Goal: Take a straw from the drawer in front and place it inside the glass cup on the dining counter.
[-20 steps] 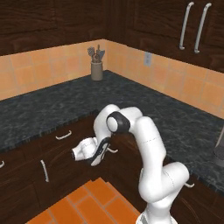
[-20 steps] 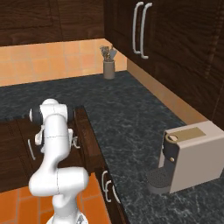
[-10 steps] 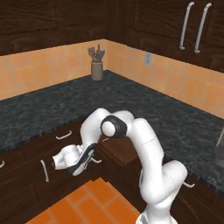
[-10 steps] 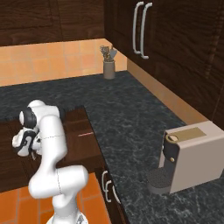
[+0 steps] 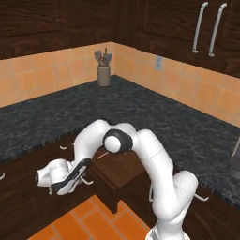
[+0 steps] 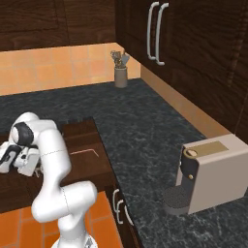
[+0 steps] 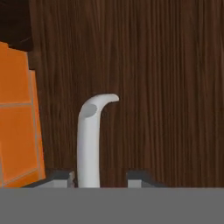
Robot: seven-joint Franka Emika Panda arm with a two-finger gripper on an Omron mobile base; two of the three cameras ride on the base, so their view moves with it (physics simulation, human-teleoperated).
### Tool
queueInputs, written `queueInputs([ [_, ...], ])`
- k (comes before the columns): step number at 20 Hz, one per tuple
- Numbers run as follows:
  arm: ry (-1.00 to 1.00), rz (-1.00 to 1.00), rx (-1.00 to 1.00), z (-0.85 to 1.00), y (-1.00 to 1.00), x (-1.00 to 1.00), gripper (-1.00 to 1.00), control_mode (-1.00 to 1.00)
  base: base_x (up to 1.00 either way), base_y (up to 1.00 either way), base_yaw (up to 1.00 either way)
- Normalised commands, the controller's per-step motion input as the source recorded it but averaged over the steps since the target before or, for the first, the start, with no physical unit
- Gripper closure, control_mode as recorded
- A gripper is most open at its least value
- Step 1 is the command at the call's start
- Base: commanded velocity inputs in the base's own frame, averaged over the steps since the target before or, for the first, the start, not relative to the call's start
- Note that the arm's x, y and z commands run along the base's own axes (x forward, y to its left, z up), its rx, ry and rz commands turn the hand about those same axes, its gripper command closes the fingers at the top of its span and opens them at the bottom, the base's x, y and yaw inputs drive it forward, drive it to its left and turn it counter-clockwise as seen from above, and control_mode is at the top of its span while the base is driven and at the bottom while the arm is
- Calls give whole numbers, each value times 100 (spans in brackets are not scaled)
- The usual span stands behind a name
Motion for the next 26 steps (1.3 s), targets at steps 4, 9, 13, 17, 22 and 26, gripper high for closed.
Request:
queueInputs([
  [4, 15, 0, 36, 58, 0, -69, -100, -100, 0, 0, 0],
  [9, 2, 0, 38, 92, -3, -71, -100, -100, 0, 0, 0],
  [13, 0, 0, 43, 100, -67, -24, -100, -100, 0, 0, 0],
  [17, 5, 0, 41, 100, -96, 33, -100, -100, 0, 0, 0],
  [22, 20, 0, 31, 58, -88, 65, -100, -100, 0, 0, 0],
  [26, 26, 0, 11, -26, -51, 52, -100, -100, 0, 0, 0],
])
